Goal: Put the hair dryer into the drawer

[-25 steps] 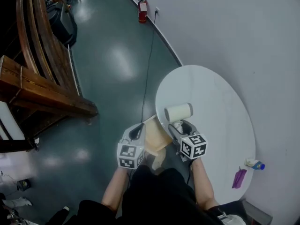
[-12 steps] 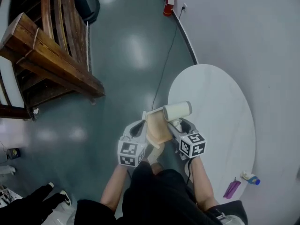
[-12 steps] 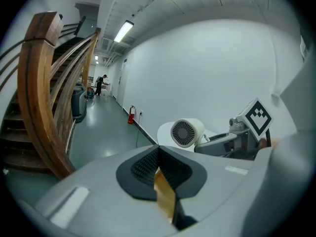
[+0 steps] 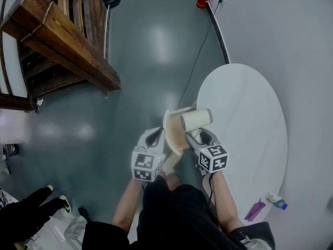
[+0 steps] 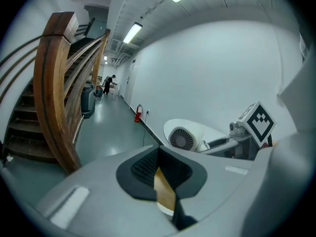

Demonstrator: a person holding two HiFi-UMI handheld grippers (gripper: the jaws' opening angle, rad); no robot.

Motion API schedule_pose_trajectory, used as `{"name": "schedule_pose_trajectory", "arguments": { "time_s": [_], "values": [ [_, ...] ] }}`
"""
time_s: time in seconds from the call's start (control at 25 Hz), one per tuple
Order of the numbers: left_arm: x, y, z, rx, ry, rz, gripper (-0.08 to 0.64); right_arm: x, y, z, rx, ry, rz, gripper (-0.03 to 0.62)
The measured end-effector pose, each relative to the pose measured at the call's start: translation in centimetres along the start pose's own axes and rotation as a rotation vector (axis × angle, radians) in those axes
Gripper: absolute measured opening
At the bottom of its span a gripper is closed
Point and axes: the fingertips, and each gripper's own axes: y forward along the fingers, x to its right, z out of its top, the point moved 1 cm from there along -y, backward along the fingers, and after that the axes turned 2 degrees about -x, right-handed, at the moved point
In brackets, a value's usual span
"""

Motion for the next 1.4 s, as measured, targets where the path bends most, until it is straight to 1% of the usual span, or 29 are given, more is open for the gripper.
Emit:
{"name": "schedule_pose_trajectory", "arguments": {
  "time_s": [0.12, 0.32, 0.6, 0.8, 1.12, 1.4],
  "values": [
    [-0.6, 0.1, -1.2, -0.018, -0.012, 0.005, 0.006, -0.3, 1.0, -1.0, -0.022, -0.003, 0.006, 0.233],
    [-1.4, 1.2, -2.6, -0.039, -0.017, -0.010, 0.006, -0.2, 2.8, -2.7, -0.055, 0.009, 0.005, 0.233],
    [-2.9, 2.1, -5.8, -0.090, -0.049, -0.029, 0.006, -0.7, 5.6, -5.7, -0.114, 0.029, 0.006, 0.233],
    [-3.5, 2.9, -8.2, -0.132, -0.067, -0.033, 0.006, -0.3, 7.0, -7.6, -0.142, 0.044, 0.011, 0.233],
    [-4.0, 4.1, -9.3, -0.150, -0.083, -0.044, 0.006, 1.2, 8.5, -9.6, -0.184, 0.066, -0.007, 0.233],
    [-3.7, 5.4, -10.8, -0.169, -0.094, -0.056, 0.006, 2.1, 10.0, -11.6, -0.224, 0.059, -0.012, 0.233]
  ]
}}
